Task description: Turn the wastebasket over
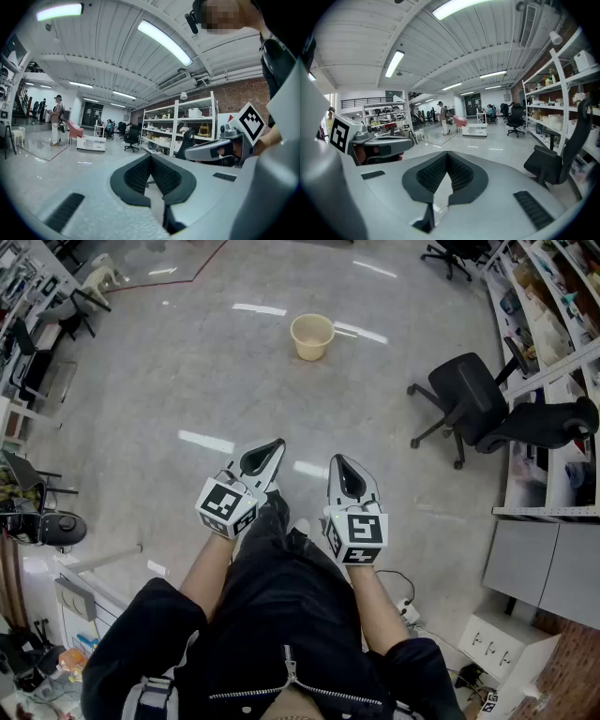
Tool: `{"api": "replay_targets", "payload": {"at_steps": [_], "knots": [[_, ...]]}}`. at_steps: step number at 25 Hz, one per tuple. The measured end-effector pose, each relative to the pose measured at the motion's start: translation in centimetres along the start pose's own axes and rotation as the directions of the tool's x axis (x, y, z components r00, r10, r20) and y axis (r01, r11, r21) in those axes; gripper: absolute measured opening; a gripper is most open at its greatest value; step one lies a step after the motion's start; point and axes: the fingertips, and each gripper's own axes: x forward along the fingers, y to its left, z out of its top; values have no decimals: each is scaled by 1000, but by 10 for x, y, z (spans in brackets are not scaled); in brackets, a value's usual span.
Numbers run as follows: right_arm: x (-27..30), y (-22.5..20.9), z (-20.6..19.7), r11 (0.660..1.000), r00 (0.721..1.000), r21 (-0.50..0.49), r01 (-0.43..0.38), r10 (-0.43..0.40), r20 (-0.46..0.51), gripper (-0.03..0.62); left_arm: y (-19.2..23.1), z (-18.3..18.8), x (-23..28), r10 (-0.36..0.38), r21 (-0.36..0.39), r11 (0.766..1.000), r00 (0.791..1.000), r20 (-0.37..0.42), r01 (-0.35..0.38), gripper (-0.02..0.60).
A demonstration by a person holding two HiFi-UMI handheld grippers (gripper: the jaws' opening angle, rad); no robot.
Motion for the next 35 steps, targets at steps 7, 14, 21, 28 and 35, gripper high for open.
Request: {"api": "replay_targets", "payload": {"at_steps": [7, 14, 21, 28, 35], "knots": [[-1, 4, 0, 999, 1000, 31, -17, 16, 25, 11, 2, -3, -5, -1, -5, 1000, 1000, -1, 1, 5], [-3, 6, -3, 999, 999, 34, -40, 39, 15, 11, -2, 5, -1, 1, -9, 1000, 1000, 15, -1, 6], [-3, 14, -10, 998, 999, 44, -45, 45, 1, 11, -4, 7, -7, -5, 1, 1000, 1000, 19, 5, 5], [3, 21, -12, 997, 998, 43, -60, 60, -7, 11, 0, 5, -8, 2, -7, 1000, 1000, 19, -2, 6], [25, 13, -10, 998, 998, 51, -46, 48, -33, 11, 22, 1, 15, -8, -35, 999, 1000, 13, 9, 5]]}}
